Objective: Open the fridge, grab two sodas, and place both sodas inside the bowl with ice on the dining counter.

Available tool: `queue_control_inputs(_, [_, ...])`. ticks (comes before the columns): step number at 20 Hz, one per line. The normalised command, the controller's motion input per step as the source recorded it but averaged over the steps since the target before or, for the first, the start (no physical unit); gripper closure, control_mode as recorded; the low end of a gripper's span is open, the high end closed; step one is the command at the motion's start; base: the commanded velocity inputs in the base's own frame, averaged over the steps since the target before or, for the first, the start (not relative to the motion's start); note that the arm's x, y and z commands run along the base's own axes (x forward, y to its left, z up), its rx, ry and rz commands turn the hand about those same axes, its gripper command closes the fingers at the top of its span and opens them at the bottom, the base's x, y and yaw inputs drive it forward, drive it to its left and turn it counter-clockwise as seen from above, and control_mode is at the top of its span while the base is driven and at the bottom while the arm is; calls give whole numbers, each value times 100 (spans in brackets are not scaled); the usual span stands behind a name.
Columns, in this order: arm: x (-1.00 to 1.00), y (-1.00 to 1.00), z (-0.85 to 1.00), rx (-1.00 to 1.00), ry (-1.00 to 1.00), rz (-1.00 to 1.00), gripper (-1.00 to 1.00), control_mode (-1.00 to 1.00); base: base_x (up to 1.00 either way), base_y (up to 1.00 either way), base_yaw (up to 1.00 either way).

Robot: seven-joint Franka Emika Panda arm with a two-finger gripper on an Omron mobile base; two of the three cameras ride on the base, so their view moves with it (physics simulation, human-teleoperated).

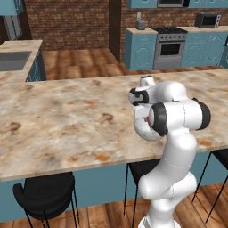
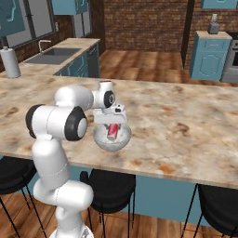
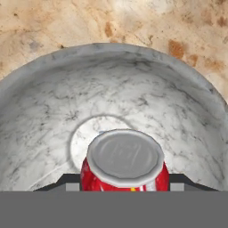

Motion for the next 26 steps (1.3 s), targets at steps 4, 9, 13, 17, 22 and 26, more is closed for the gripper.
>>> queue_control_inputs(4, [19,-2,-19,3,0,1,100,-100,0,0,0])
queue_control_inputs(9, [22,-2,-17,2,0,1,100,-100,0,0,0])
queue_control_inputs(13, [22,-2,-18,1,0,1,100,-100,0,0,0])
queue_control_inputs(17, [20,-4,-19,1,0,1,100,-100,0,0,0])
queue_control_inputs(22, [17,-4,-17,2,-1,2,100,-100,0,0,0])
queue_control_inputs(26, [-14,-11,-10,1,-10,1,100,-100,0,0,0])
